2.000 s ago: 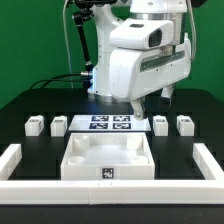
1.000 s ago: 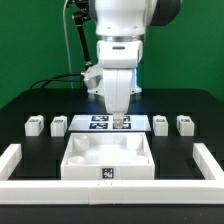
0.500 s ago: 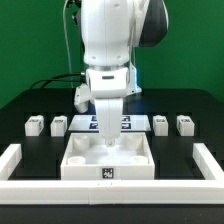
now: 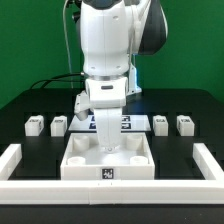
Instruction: Assemble square table
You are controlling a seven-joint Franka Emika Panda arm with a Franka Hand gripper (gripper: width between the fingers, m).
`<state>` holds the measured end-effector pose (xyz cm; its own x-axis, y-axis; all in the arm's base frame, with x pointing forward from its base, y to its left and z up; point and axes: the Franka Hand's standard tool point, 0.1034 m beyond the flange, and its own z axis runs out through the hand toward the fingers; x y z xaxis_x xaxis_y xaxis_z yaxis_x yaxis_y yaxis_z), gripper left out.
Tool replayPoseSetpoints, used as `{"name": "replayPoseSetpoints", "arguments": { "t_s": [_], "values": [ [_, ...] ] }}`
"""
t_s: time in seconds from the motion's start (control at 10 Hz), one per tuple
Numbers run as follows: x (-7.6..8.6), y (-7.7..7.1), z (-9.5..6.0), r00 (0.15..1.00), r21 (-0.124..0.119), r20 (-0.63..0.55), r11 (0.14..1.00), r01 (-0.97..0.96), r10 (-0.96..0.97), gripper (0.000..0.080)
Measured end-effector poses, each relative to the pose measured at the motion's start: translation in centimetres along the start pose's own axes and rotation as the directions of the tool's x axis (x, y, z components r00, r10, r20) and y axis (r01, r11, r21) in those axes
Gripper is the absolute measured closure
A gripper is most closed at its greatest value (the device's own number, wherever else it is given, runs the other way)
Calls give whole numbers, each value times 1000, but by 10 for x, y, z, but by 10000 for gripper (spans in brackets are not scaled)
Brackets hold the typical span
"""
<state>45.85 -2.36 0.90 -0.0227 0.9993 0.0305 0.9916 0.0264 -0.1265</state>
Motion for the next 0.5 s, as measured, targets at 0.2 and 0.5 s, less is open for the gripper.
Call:
{"name": "replayPoseSetpoints", "arguments": {
  "t_s": [0.2,0.5],
  "values": [
    [0,0,0,1000,1,0,1000,0,0,402],
    [-1,2,-2,1000,-10,1,1000,-1,1,732]
  ]
}}
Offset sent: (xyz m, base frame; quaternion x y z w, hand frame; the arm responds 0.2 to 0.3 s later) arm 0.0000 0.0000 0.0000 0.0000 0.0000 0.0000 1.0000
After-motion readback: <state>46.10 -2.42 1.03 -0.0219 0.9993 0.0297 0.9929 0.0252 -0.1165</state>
